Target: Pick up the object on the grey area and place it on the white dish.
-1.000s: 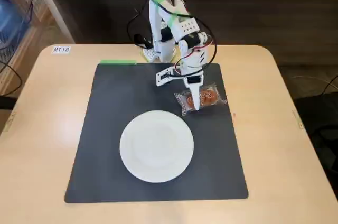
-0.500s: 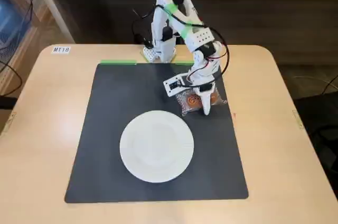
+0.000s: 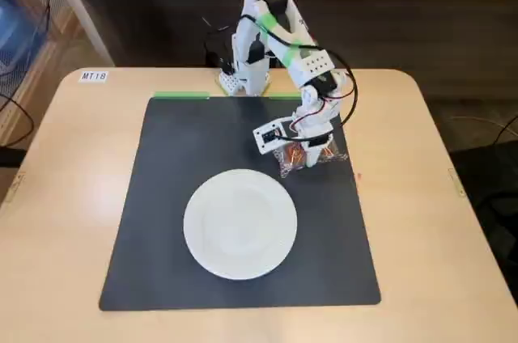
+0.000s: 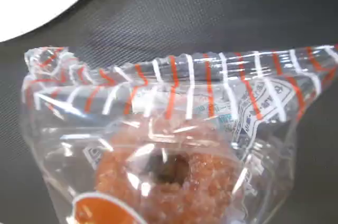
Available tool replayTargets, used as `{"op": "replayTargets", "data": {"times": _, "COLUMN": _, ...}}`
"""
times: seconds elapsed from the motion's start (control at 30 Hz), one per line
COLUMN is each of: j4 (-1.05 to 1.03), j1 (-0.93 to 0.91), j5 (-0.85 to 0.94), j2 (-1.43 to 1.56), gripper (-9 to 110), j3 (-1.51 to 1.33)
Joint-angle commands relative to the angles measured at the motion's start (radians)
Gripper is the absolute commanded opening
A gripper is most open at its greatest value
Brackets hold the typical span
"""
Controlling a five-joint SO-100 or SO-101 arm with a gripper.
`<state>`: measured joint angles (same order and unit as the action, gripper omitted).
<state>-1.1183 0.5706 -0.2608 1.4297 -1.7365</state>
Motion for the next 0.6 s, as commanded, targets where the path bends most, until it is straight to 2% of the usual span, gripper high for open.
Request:
{"op": "replayTargets", "data": {"times": 0.0, "j4": 0.04, "j1": 0.009, "j5": 0.054, "j2": 0.143, "gripper": 13, "j3": 0.021}}
{"op": "replayTargets", "data": {"times": 0.27, "j4": 0.121, "j1": -0.083, "j5": 0.216, "j2": 0.41, "gripper": 19, "j3": 0.021}}
{"op": "replayTargets", "data": {"times": 0.57, "j4": 0.144, "j1": -0.48, "j5": 0.408, "j2": 0.275, "gripper": 20, "j3": 0.118}}
